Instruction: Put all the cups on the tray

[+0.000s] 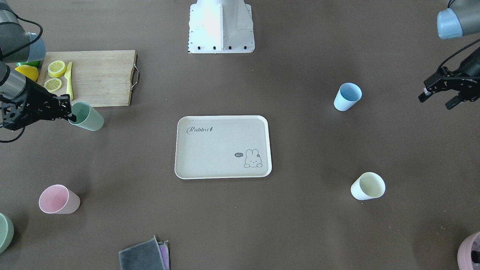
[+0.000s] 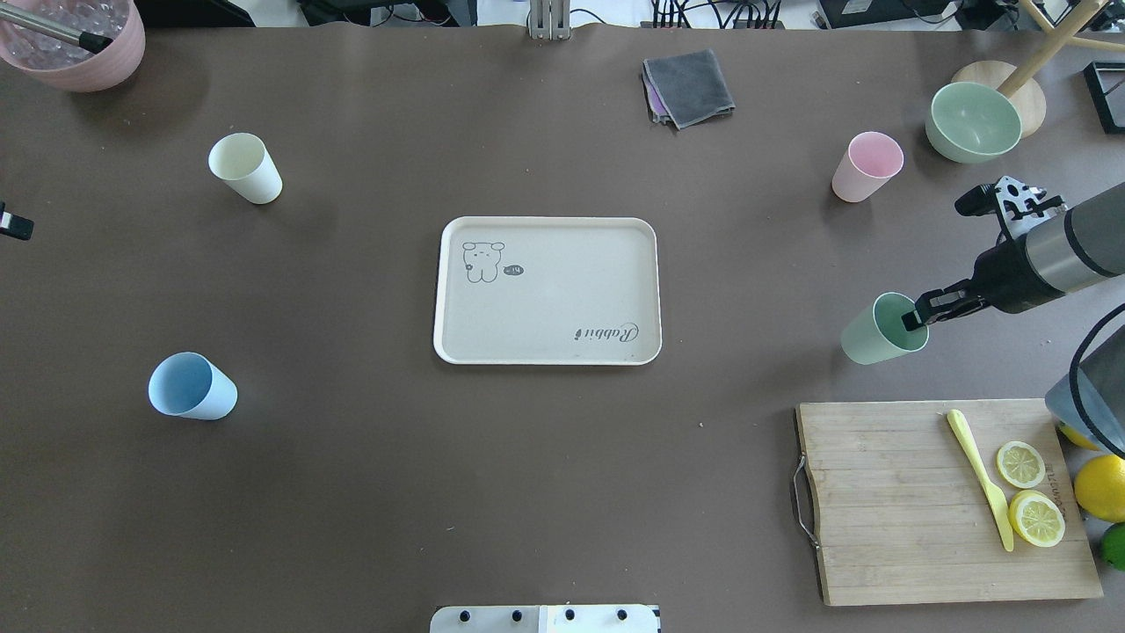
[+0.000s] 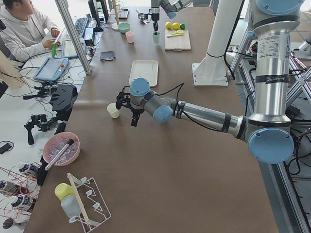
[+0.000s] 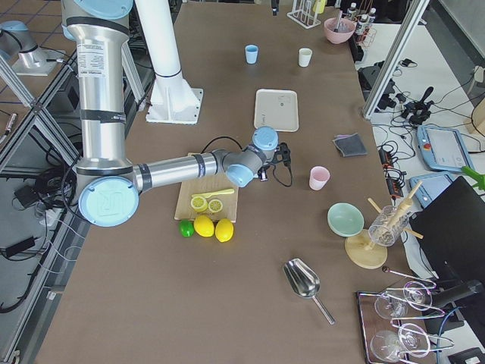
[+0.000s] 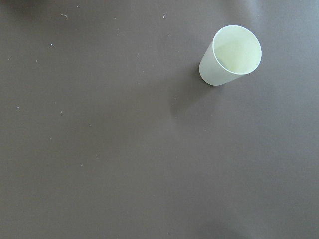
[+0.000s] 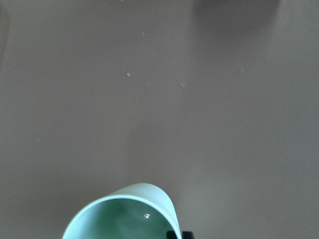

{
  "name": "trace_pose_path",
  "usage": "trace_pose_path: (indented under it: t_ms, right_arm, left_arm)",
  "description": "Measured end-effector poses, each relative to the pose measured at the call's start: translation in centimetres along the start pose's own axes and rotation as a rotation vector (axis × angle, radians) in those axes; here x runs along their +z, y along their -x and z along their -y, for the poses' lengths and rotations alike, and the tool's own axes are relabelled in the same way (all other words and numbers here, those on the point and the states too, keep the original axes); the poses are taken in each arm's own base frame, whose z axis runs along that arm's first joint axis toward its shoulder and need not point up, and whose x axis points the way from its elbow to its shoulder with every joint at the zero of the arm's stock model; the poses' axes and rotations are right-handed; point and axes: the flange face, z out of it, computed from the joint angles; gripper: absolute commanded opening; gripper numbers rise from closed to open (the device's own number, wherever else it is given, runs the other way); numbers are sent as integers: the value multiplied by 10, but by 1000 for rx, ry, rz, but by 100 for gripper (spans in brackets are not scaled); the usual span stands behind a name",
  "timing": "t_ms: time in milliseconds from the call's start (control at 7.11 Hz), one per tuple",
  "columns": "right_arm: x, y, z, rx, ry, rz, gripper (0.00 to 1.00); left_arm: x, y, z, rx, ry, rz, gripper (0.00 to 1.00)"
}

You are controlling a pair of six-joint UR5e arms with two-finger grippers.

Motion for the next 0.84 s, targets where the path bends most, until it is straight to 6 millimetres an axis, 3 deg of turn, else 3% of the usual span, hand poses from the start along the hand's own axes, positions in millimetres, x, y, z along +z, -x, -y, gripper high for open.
trace_pose_path:
  t_ms: [281,422,562,844]
  right_arm:
    - [17,99,52,97,-44,17,0]
    - [32,152,69,132,-61,5,0]
    - [42,195,79,158,-74,-3,0]
    - [62,244,97,189,-88,-12,0]
  left_arm:
    - [30,-63,-14,-46,-4,35,96]
    - [55,-87,-31,-51,5,66,93]
    - [80,-98,-52,-41,30,97,93]
    - [114,-112,-79,-4,76,129,92]
